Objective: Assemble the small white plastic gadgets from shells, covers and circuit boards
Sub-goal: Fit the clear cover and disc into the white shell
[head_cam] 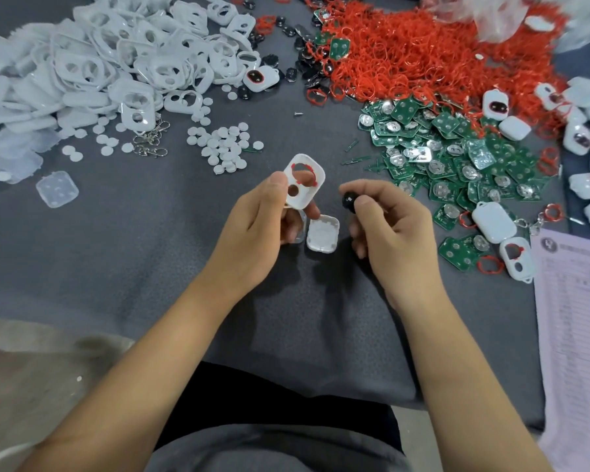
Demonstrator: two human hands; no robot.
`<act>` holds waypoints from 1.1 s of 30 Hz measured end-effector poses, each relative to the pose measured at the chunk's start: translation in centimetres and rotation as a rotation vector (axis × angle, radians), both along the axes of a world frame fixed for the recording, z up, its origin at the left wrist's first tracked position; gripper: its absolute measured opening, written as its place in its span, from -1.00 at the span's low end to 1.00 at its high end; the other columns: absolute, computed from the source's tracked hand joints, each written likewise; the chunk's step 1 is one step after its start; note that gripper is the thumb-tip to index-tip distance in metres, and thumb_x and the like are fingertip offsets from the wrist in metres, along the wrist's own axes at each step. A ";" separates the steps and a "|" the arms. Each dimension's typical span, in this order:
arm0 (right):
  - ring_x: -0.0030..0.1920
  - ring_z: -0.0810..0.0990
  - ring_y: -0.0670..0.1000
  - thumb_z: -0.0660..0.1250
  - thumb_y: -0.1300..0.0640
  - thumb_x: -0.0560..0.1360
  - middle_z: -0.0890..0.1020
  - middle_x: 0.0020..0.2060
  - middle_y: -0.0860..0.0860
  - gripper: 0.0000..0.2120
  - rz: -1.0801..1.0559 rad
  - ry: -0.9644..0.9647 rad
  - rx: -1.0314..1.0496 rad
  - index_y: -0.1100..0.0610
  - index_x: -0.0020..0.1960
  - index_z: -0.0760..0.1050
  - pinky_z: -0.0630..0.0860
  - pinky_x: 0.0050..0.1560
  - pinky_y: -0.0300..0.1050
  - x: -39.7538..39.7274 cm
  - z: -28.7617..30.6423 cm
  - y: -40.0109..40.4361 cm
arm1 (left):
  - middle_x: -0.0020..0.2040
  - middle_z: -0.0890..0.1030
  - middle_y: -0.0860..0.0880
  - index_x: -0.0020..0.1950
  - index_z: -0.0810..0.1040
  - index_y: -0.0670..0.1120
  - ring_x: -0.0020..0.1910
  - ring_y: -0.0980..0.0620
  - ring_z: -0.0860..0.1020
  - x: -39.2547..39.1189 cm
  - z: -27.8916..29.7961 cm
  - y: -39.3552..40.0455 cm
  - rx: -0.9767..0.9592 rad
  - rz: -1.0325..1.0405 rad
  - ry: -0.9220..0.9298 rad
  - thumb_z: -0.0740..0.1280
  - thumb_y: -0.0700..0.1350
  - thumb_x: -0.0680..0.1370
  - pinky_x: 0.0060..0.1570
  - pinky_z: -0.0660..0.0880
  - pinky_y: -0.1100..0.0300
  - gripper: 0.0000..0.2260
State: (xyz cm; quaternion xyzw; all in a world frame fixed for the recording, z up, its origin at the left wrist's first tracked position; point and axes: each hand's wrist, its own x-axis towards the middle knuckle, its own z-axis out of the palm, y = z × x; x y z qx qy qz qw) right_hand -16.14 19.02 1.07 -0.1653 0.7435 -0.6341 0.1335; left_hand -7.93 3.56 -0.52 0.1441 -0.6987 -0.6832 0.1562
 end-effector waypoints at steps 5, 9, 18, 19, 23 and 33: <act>-0.35 0.56 0.04 0.10 0.24 0.74 0.64 -0.12 0.06 -0.79 0.075 -0.125 -0.206 0.06 0.11 0.49 0.47 -0.48 -0.13 0.1 0.2 -0.2 | -0.09 0.69 -0.01 0.12 0.58 -0.16 -0.36 0.11 0.46 0.0 0.1 -0.1 -0.061 0.025 -0.001 0.04 -0.05 0.79 -0.35 0.42 0.29 -0.66; -0.34 0.56 0.02 0.21 0.26 0.71 0.67 -0.21 0.03 -0.85 0.037 -0.105 -0.211 0.13 0.15 0.54 0.47 -0.49 -0.14 -0.2 0.2 0.0 | -0.07 0.72 -0.02 0.29 0.56 -0.07 -0.36 0.11 0.56 0.0 0.4 -0.1 -0.043 0.020 0.040 0.17 -0.05 0.76 -0.35 0.48 0.27 -0.78; -0.32 0.66 0.05 0.32 0.23 0.67 0.76 -0.08 0.11 -0.84 0.041 -0.151 -0.236 0.13 0.23 0.45 0.54 -0.43 -0.17 0.0 0.4 -0.1 | -0.21 0.70 0.05 0.27 0.52 -0.05 -0.38 0.06 0.63 0.0 0.4 0.0 -0.074 0.003 0.043 0.32 -0.09 0.71 -0.37 0.51 0.28 -0.85; -0.35 0.64 0.07 0.32 0.23 0.67 0.76 -0.13 0.13 -0.84 0.032 -0.131 -0.220 0.14 0.24 0.44 0.54 -0.44 -0.15 0.0 0.4 -0.1 | -0.19 0.71 0.02 0.24 0.53 -0.04 -0.38 0.05 0.63 0.0 0.4 0.0 -0.058 0.004 0.039 0.31 -0.07 0.71 -0.38 0.51 0.26 -0.87; -0.41 0.59 0.05 0.31 0.27 0.67 0.71 -0.24 0.13 -0.93 -0.001 0.032 -0.147 0.18 0.14 0.51 0.52 -0.47 -0.16 0.2 0.3 -0.1 | -0.07 0.76 -0.05 0.23 0.53 -0.12 -0.40 0.00 0.62 -0.1 0.5 0.1 0.000 0.029 0.028 0.18 -0.05 0.76 -0.43 0.49 0.23 -0.80; -0.06 0.69 -0.09 0.37 0.26 0.63 0.76 0.00 -0.03 -0.86 -0.002 0.120 -0.117 0.14 0.18 0.54 0.56 -0.35 -0.21 0.3 0.7 0.1 | 0.00 0.75 -0.05 0.25 0.52 -0.18 -0.36 0.03 0.60 0.1 0.9 0.1 0.001 0.061 0.014 0.17 -0.10 0.76 -0.41 0.49 0.22 -0.79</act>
